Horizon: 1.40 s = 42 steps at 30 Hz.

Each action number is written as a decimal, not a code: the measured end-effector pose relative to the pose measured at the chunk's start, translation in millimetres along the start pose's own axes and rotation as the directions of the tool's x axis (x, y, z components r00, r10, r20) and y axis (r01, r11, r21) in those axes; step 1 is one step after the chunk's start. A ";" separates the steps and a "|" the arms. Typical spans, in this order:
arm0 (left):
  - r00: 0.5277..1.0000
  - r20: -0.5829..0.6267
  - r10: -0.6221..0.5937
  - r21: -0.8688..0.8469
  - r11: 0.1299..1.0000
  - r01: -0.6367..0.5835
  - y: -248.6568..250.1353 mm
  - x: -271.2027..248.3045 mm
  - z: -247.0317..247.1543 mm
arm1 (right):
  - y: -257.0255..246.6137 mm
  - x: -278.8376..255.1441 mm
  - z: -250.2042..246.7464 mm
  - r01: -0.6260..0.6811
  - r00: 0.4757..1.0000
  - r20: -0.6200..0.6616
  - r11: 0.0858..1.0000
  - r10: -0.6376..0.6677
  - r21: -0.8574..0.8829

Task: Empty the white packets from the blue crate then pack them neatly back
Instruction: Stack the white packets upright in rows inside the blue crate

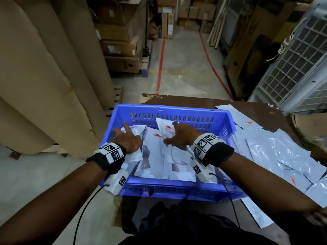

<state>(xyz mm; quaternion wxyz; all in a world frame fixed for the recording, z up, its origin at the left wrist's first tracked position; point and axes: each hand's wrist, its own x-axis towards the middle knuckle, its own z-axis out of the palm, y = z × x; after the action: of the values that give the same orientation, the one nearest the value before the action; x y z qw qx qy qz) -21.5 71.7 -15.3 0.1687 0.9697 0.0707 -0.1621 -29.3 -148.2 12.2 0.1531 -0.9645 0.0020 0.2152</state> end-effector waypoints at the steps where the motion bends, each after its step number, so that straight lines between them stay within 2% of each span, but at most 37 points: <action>1: 1.000 0.008 0.000 0.016 1.000 0.000 -1.7 1.5 1.0 | -7.1 2.4 3.3 0.023 1.000 0.004 1.000 -0.023 -0.012; 6: 0.993 0.114 0.000 0.162 0.987 -0.018 -3.1 0.7 0.7 | -33.7 13.4 20.4 0.109 0.994 0.021 0.993 -0.108 -0.047; 8: 0.987 0.153 -0.037 0.238 0.971 -0.001 -3.5 2.6 0.1 | -41.3 15.0 25.9 0.120 0.992 0.035 0.989 -0.118 -0.087; 13: 0.959 0.280 0.034 0.359 0.923 -0.138 8.4 4.7 -9.3 | -50.4 18.2 38.1 0.130 0.988 0.090 0.990 -0.125 -0.060; 20: 0.919 0.393 -0.041 0.541 0.818 -0.194 30.3 20.6 -33.2 | -45.0 24.8 18.5 0.192 0.974 0.151 0.969 -0.169 -0.157; 25: 0.906 0.423 -0.012 0.621 0.732 -0.280 26.8 42.6 -24.0 | -45.5 35.2 25.6 0.232 0.952 0.235 0.963 -0.195 -0.140; 28: 0.885 0.465 -0.012 0.642 0.694 -0.327 28.4 31.6 -27.5 | -46.7 44.5 35.3 0.216 0.943 0.291 0.963 -0.161 -0.164; 30: 0.895 0.444 0.044 0.664 0.654 -0.362 21.5 30.0 -19.5 | -49.8 49.7 42.1 0.228 0.936 0.314 0.953 -0.159 -0.198; 34: 0.926 0.351 0.136 0.723 0.589 -0.361 1.9 34.2 7.4 | -53.5 55.7 60.2 0.252 0.941 0.294 0.926 -0.167 -0.280; 36: 0.925 0.357 0.133 0.735 0.571 -0.366 -1.0 34.9 17.2 | -53.2 59.2 71.6 0.259 0.943 0.290 0.908 -0.163 -0.329; 42: 0.900 0.407 0.157 0.784 0.446 -0.432 -1.8 31.6 23.1 | -56.1 65.4 90.4 0.203 0.949 0.307 0.888 -0.074 -0.413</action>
<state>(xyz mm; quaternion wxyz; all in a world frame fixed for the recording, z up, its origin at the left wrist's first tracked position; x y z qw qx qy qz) 1.1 67.9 -47.1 -0.3015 0.8871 -0.2146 -0.2758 -3.5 -63.9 -76.3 -0.0545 -0.9309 -0.1380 0.3339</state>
